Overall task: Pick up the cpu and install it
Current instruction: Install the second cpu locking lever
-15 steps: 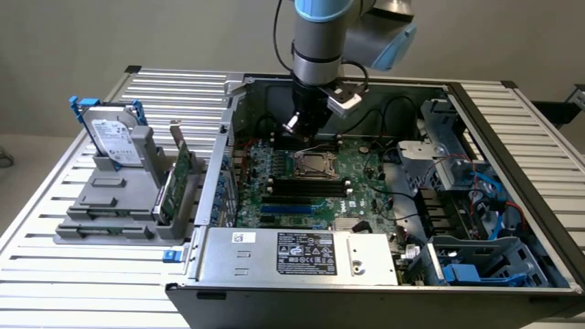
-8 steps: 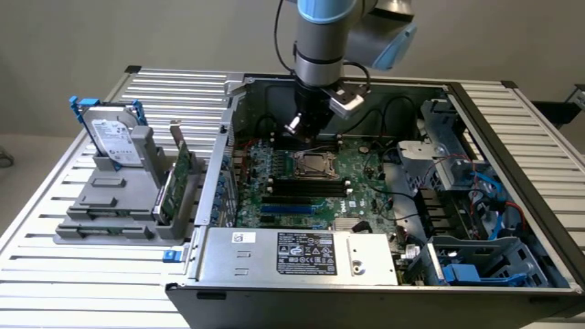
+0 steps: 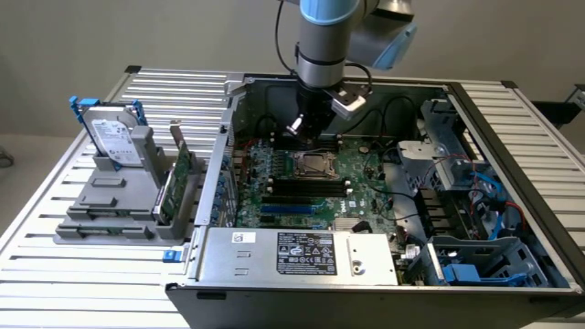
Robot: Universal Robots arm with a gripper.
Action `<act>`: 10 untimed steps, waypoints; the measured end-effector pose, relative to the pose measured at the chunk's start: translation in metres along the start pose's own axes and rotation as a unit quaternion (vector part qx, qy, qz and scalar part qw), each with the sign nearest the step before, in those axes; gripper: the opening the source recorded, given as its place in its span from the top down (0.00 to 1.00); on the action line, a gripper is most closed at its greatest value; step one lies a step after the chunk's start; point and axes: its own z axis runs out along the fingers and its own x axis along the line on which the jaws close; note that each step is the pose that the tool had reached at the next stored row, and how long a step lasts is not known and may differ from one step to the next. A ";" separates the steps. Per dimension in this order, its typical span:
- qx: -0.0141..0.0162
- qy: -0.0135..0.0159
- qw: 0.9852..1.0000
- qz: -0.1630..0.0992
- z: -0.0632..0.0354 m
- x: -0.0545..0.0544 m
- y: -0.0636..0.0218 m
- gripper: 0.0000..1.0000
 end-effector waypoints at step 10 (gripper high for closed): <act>-0.001 -0.001 1.000 -0.001 0.0012 0.001 0.0024 0.89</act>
